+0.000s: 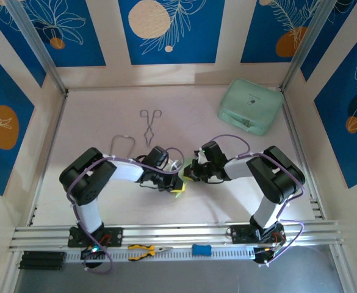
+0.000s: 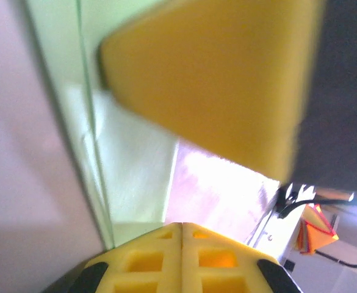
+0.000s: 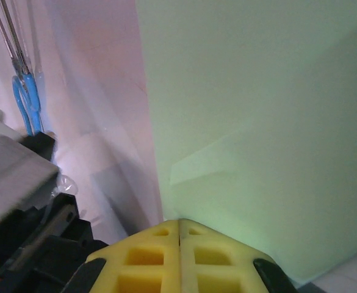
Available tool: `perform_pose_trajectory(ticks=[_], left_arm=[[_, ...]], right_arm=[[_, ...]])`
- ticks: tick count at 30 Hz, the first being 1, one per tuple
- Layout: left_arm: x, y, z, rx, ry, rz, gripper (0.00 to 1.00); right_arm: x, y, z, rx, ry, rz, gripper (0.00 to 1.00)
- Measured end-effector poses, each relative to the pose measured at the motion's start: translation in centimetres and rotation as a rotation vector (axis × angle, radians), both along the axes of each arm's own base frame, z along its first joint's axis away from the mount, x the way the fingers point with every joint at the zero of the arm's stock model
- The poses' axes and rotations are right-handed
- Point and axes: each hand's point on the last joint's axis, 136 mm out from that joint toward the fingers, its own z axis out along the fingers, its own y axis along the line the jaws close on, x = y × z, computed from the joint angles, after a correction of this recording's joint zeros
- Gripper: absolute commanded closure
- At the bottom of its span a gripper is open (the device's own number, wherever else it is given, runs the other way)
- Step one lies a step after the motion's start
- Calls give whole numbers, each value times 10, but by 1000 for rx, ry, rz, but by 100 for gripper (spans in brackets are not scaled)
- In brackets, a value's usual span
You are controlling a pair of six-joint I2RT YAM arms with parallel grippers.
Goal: Fold a paper plane with a square sheet of paper (pick it up from the middle)
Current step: Fold the wing for the fifth time at the center of the table.
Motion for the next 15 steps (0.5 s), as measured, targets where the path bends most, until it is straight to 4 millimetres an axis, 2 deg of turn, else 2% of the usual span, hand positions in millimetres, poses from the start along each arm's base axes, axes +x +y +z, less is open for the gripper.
perform_pose_trajectory(ticks=[15], left_arm=[[-35,22,-3,66,3,-72,100]], right_arm=[[0,1,0,-2,-3,-3,94]])
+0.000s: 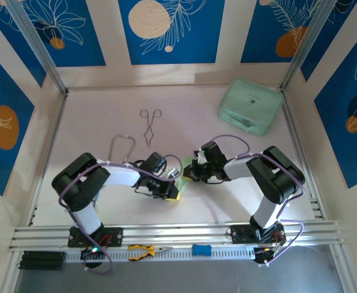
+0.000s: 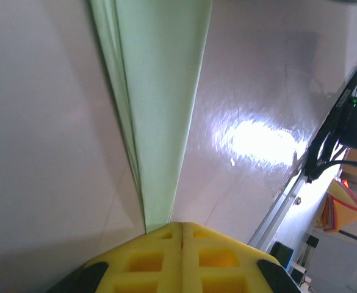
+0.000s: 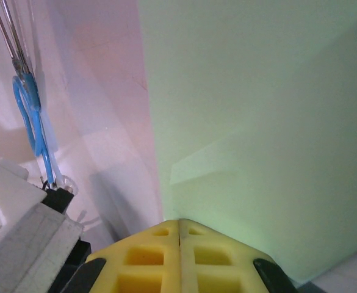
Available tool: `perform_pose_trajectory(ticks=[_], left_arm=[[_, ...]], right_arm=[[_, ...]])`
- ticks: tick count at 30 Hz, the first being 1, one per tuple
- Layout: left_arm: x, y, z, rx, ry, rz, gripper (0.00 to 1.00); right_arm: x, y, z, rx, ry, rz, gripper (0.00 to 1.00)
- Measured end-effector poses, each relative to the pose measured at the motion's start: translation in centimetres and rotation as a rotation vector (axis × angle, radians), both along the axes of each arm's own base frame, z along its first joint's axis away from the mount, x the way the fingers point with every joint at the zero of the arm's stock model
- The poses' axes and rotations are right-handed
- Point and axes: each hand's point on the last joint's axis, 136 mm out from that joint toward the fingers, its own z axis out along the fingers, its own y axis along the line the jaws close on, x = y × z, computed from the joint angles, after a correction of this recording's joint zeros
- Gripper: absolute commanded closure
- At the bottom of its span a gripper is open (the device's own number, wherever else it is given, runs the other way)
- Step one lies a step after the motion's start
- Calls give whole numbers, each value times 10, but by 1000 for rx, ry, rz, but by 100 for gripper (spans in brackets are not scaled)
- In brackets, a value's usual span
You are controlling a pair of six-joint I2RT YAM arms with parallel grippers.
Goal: Fold a paper plane with a square sheet of paper (pick it up from the middle)
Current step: Fold the wing for the fifth time at the center of the table.
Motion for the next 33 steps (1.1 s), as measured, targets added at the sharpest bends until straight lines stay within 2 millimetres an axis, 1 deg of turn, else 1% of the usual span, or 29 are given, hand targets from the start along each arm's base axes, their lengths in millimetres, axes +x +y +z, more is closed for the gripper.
perform_pose_trajectory(ticks=[3,5,9,10,12,14,16,19,22,27,33], left_arm=[[-11,7,2,16,16,-9,100],[-14,9,11,12,6,-11,100],[-3,4,43,-54,-91,8,100],[3,2,48,-69,-112,19,100],[14,-3,53,-82,-137,41,100],[26,-8,51,-80,-146,64,100],[38,-14,45,-70,-148,86,100],[49,-19,34,-52,-139,109,100],[56,-22,25,-31,-143,120,100],[66,-26,18,-9,-160,135,100],[69,-22,9,27,-169,140,100]], right_arm=[[0,0,0,0,1,-2,94],[0,0,0,1,2,-3,94],[0,1,1,-3,1,-14,94],[0,1,1,-2,0,-18,94],[0,1,1,-3,-3,-31,93],[0,1,1,-4,-3,-46,93],[0,2,1,-8,0,-61,94],[0,3,1,-11,9,-78,95],[0,4,1,-11,12,-88,95],[0,5,1,-8,10,-96,95],[0,5,1,-9,10,-103,95]])
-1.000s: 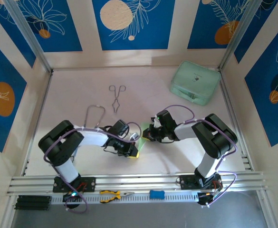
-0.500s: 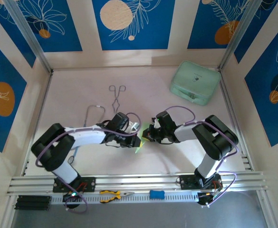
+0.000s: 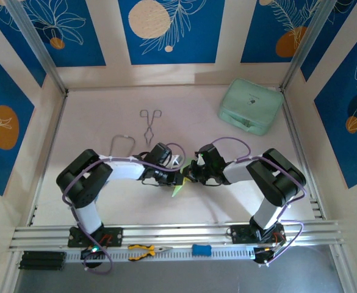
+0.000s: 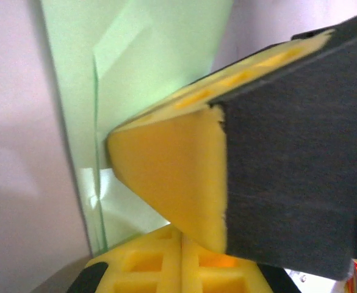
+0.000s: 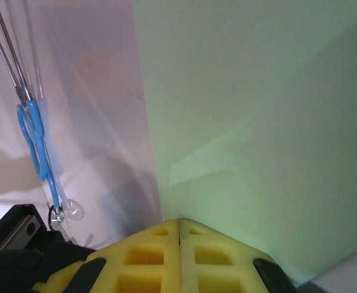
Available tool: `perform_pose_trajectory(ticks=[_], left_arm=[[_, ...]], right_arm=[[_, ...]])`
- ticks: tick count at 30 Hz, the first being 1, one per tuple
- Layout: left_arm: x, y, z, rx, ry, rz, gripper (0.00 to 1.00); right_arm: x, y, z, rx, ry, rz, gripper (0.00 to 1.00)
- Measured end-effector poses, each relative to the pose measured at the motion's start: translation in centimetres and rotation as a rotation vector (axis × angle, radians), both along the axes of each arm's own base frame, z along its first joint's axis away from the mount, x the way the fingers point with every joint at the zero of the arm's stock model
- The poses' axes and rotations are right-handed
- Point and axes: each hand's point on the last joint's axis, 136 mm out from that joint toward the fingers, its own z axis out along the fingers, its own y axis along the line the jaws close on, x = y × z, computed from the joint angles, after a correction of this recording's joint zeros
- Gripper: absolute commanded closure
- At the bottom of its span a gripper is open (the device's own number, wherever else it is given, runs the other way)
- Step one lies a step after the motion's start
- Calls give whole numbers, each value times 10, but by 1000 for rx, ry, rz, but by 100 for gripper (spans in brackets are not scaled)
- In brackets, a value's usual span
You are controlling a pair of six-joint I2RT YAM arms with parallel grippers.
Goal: Fold a paper plane with a square sheet of paper (pick it up from the middle)
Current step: Fold the wing for the fifth time at the center of the table.
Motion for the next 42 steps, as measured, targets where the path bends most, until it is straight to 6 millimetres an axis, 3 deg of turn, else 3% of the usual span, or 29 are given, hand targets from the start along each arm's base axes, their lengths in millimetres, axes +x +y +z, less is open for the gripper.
perform_pose_trajectory(ticks=[9,14,19,23,32,42], left_arm=[[-2,0,-9,24,8,-37,100],[-3,1,-9,7,-1,-58,100],[-12,4,-9,-5,14,-104,100],[-17,4,-9,-26,44,-124,100],[-21,3,-9,-42,60,-148,100],[-22,4,-9,-40,62,-149,100]], right_arm=[[0,-4,1,-11,6,-10,90],[-1,-26,6,-58,32,-32,88],[8,-51,38,-83,-55,-88,86],[1,-55,60,-49,-146,-81,88],[-39,-30,39,-125,-172,85,91],[-27,-13,24,-131,-163,95,91]])
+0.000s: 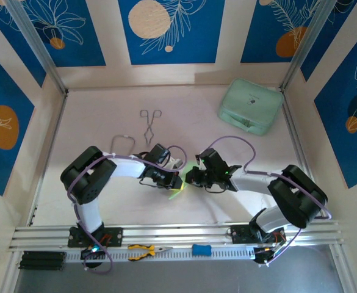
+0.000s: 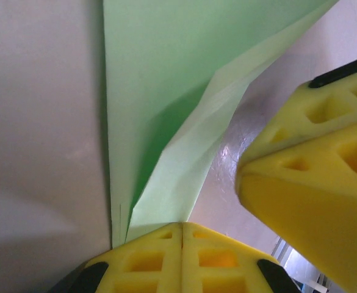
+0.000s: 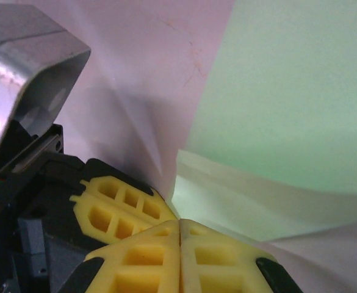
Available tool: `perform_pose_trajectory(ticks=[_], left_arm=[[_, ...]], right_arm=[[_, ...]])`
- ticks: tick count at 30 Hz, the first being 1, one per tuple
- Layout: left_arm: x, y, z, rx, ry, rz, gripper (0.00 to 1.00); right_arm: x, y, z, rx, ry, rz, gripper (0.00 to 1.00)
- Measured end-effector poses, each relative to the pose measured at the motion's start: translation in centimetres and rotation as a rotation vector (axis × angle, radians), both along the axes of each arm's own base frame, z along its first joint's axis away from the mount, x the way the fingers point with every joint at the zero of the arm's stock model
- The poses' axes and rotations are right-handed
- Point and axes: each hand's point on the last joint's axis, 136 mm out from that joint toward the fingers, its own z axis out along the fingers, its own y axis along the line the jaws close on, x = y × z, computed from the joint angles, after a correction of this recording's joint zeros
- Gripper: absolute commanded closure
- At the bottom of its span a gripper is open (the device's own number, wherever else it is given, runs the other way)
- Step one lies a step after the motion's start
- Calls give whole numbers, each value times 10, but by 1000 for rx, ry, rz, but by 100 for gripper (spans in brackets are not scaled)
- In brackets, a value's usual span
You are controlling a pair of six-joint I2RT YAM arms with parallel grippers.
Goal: Fold a paper plane with a square sheet of paper (pick it up from the middle)
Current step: Fold the wing for the fifth time at the center of the table.
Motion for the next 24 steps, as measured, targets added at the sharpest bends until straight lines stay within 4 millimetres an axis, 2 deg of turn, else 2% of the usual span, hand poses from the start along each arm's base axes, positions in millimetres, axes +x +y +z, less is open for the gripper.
perform_pose_trajectory(ticks=[4,9,14,24], left_arm=[[1,0,0,0,0,3,100],[1,2,0,0,3,7,100],[2,3,-1,2,0,13,100],[3,3,-1,0,3,19,100]], right_arm=[[3,2,-5,2,10,-7,92],[8,-4,-24,3,61,-53,92],[14,-9,-24,67,105,-77,91],[39,-38,-25,64,140,-191,90]])
